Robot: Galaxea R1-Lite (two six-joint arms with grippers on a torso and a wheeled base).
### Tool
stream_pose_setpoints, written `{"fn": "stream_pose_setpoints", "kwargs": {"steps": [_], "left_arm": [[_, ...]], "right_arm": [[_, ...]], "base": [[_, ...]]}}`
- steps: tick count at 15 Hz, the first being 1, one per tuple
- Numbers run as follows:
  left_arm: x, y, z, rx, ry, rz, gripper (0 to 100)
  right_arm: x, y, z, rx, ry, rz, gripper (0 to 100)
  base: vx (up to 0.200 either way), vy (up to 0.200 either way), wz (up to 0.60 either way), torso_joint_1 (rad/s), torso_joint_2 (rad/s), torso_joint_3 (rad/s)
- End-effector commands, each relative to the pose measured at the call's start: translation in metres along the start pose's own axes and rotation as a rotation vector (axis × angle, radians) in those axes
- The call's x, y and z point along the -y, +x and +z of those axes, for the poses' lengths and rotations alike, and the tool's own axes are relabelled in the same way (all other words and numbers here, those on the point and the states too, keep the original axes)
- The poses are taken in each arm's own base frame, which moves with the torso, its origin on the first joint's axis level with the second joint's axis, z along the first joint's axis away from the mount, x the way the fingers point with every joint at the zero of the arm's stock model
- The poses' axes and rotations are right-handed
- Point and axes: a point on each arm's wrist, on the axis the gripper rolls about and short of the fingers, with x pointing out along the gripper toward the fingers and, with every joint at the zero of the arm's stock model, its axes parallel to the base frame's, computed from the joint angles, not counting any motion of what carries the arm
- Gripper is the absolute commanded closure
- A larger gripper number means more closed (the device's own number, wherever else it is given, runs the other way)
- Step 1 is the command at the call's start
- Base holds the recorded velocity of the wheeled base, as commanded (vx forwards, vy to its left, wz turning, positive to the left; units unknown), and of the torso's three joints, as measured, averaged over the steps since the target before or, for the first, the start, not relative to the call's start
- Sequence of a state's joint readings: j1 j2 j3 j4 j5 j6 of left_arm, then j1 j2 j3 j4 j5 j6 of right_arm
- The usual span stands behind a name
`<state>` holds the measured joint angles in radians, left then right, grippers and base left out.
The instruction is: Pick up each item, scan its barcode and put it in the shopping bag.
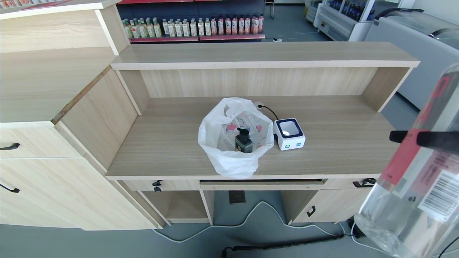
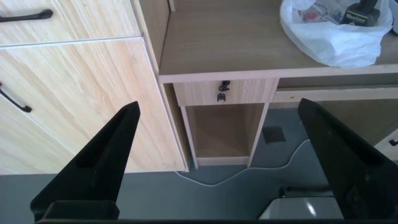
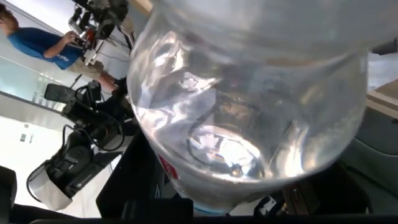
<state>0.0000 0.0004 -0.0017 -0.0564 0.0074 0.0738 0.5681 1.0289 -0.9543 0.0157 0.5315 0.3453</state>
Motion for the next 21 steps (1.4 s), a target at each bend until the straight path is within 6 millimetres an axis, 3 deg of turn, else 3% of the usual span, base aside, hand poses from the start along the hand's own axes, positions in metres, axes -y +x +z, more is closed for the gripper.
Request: {"fn": "stream_pose_setpoints", "kwargs": {"steps": [1, 16, 18, 21], "left_arm": [[0.0, 0.0, 0.0, 0.001, 0.0, 0.0, 0], [0.0, 0.0, 0.0, 0.001, 0.0, 0.0, 0], [0.0, 0.0, 0.0, 0.001, 0.0, 0.0, 0], [0.0, 0.0, 0.0, 0.001, 0.0, 0.0, 0]], "right_arm": [[-0.002, 0.003, 0.001, -0.009, 0.001, 0.021, 100], [-0.002, -0.001, -0.008, -0.029, 0.003, 0.003, 100], [0.016, 0.005, -0.006, -0.014, -0.099, -0.155, 100], [0.079, 0.01, 0.001, 0.001, -0.425, -0.588, 100]], "base": [[0.0, 0.0, 0.0, 0.0, 0.0, 0.0], [0.0, 0.0, 0.0, 0.0, 0.0, 0.0], [0.0, 0.0, 0.0, 0.0, 0.0, 0.0], [0.0, 0.0, 0.0, 0.0, 0.0, 0.0]]}}
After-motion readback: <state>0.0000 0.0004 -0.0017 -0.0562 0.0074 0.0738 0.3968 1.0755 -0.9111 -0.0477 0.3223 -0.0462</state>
